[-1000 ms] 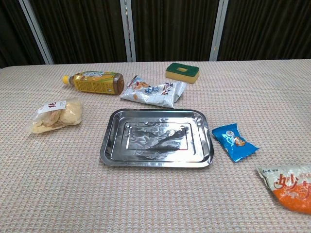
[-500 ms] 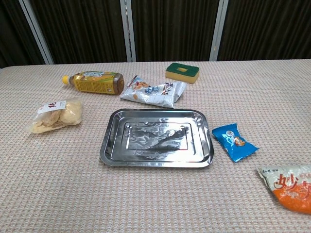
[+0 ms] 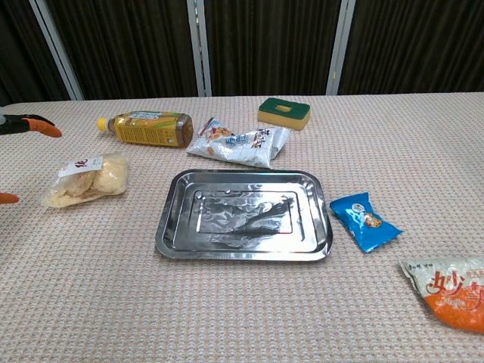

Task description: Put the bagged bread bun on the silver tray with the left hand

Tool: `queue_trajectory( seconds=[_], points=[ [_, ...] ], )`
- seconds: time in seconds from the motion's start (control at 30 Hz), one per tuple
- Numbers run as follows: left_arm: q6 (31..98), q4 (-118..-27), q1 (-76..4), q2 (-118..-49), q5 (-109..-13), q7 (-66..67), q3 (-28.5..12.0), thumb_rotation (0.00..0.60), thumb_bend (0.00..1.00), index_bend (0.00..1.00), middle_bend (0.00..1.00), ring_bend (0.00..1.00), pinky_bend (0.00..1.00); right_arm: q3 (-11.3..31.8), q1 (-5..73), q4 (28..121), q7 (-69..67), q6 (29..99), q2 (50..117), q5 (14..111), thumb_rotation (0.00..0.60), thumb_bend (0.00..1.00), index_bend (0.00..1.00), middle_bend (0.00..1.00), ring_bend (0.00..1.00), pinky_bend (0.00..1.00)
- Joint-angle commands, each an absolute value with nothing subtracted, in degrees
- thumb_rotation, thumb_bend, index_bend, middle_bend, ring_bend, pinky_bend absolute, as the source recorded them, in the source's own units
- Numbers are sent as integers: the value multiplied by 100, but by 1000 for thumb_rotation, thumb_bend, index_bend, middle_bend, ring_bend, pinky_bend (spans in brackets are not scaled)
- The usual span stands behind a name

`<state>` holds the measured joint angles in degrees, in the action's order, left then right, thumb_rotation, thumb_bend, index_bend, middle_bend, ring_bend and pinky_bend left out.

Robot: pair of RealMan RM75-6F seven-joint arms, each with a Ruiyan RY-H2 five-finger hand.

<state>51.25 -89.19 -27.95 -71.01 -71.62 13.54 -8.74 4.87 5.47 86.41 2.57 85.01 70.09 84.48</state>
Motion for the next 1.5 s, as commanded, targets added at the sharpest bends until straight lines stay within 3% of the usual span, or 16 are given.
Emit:
queue_trajectory(
  seconds=[0.03, 0.47, 0.57, 0.6, 0.7, 0.83, 0.97, 1.23, 1.5],
  points=[
    [4536, -8551, -3261, -7389, -6690, 1634, -1019, 600, 211, 98, 0, 0, 0, 487, 536, 8651, 260, 8505, 7001, 8436, 600, 0, 0, 0, 0, 0],
    [3837, -7511, -4124, -8274, -5618, 2120, -1094, 600, 224, 132, 0, 0, 1, 492, 519, 8664, 290, 8484, 7007, 8380, 600, 0, 0, 0, 0, 0],
    [3833, -7241, -4241, -8503, -5418, 2171, -1100, 600, 286, 196, 0, 5, 137, 496, 517, 8647, 288, 8467, 7014, 8354, 600, 0, 0, 0, 0, 0],
    [3813, -7194, -4274, -8548, -5372, 2180, -1096, 600, 325, 232, 0, 28, 237, 499, 517, 8648, 287, 8469, 7010, 8354, 600, 0, 0, 0, 0, 0],
    [3887, -7057, -4362, -8714, -5351, 2182, -1082, 600, 443, 368, 28, 178, 432, 502, 513, 8647, 283, 8466, 7014, 8343, 600, 0, 0, 0, 0, 0],
    [4198, -6918, -4348, -8912, -5532, 1853, -1188, 600, 562, 514, 125, 294, 531, 498, 505, 8644, 278, 8477, 7006, 8356, 600, 0, 0, 0, 0, 0],
    [4705, -6970, -4258, -8934, -6039, 1282, -1340, 600, 589, 567, 175, 320, 562, 507, 492, 8636, 259, 8487, 6999, 8339, 600, 0, 0, 0, 0, 0],
    [5354, -7756, -4148, -8527, -6867, 480, -1482, 600, 588, 568, 187, 312, 561, 516, 525, 8570, 201, 8435, 7042, 8343, 600, 0, 0, 0, 0, 0],
    [5398, -8603, -4399, -8691, -7350, 693, -1323, 600, 587, 569, 191, 306, 560, 510, 546, 8522, 117, 8419, 7035, 8390, 600, 0, 0, 0, 0, 0]
  ],
)
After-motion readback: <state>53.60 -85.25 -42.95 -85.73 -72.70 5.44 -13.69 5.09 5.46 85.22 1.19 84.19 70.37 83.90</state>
